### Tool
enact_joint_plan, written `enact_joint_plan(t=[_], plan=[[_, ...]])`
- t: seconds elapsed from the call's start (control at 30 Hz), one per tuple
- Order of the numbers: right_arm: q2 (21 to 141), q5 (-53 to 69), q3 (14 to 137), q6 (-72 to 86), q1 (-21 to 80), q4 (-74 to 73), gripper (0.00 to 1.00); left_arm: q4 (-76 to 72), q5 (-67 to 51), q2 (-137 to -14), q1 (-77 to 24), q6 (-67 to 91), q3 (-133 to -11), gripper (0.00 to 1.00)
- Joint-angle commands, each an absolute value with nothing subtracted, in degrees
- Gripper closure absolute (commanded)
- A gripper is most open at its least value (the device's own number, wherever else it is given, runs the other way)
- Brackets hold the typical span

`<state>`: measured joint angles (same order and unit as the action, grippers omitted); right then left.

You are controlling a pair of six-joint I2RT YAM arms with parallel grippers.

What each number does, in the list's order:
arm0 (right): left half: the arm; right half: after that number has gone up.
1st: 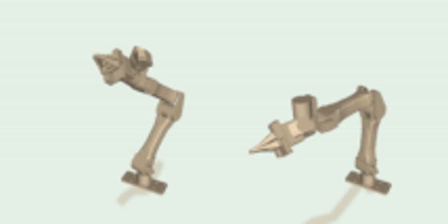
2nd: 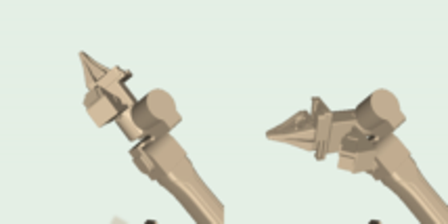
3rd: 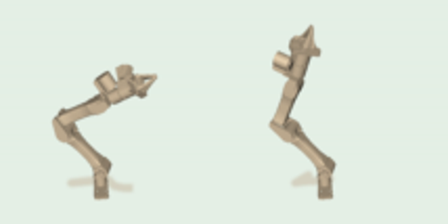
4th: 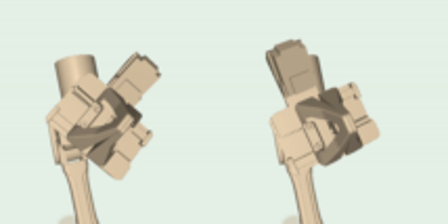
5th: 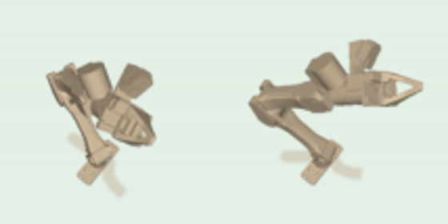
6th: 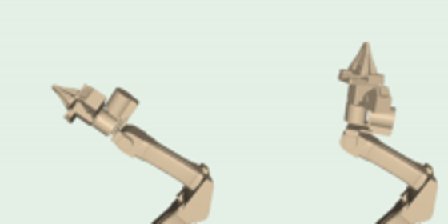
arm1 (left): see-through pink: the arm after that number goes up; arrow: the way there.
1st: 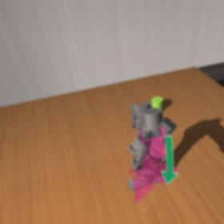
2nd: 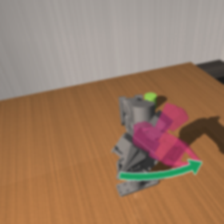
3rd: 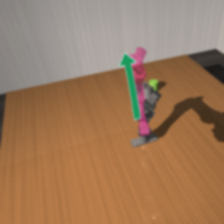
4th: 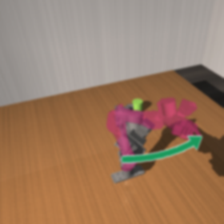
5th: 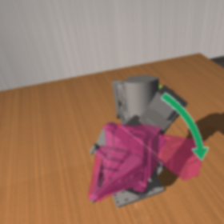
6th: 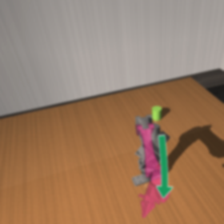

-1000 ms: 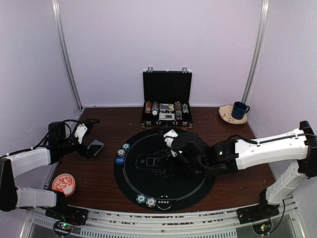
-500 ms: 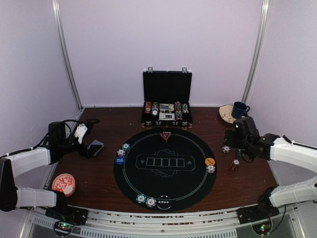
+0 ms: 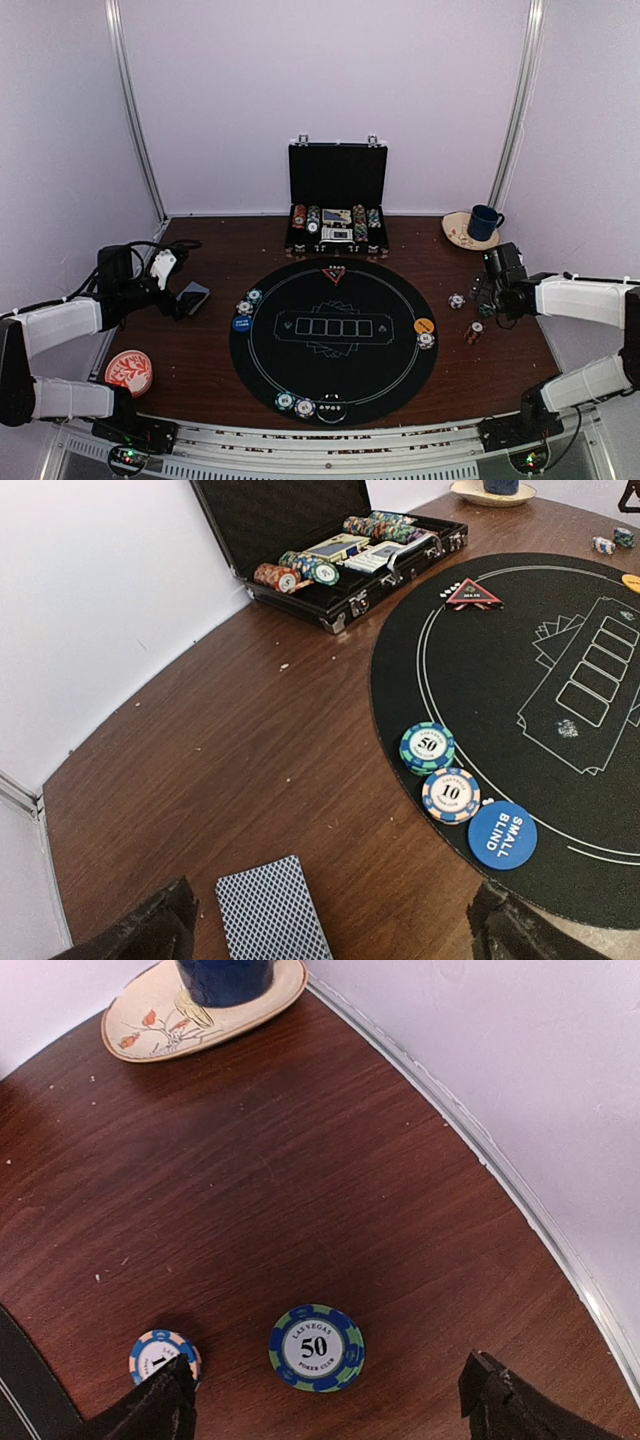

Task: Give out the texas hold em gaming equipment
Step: Pick up the poker chip from the pile of poker chips.

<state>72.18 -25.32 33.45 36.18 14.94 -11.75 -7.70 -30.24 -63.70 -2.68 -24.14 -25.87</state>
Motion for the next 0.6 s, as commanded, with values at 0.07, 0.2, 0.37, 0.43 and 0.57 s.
enact_joint_plan(t=[0.07,0.2,0.37,0.43,0.57], plan=[[75.3,-22.5,33.7,36.9,12.8,-7.9,0.09,-10.3,-31.0,-62.8,-2.8,-24.7,-25.5,0.02],[78.2,-21.8,34.2,37.1,11.8,-6.8,0.12,-10.0,-31.0,-63.4,-2.8,-24.7,-25.8,0.02],[82.1,-20.7,35.4,37.2,11.4,-5.0,0.15,-10.1,-31.0,-63.5,-2.8,-24.7,-25.7,0.02],[83.9,-20.6,35.9,37.2,11.4,-4.7,0.16,-10.2,-31.0,-63.6,-2.8,-24.7,-25.8,0.02],[84.3,-21.0,35.8,37.3,11.3,-4.3,0.19,-10.3,-31.0,-63.6,-2.8,-24.8,-25.8,0.02]])
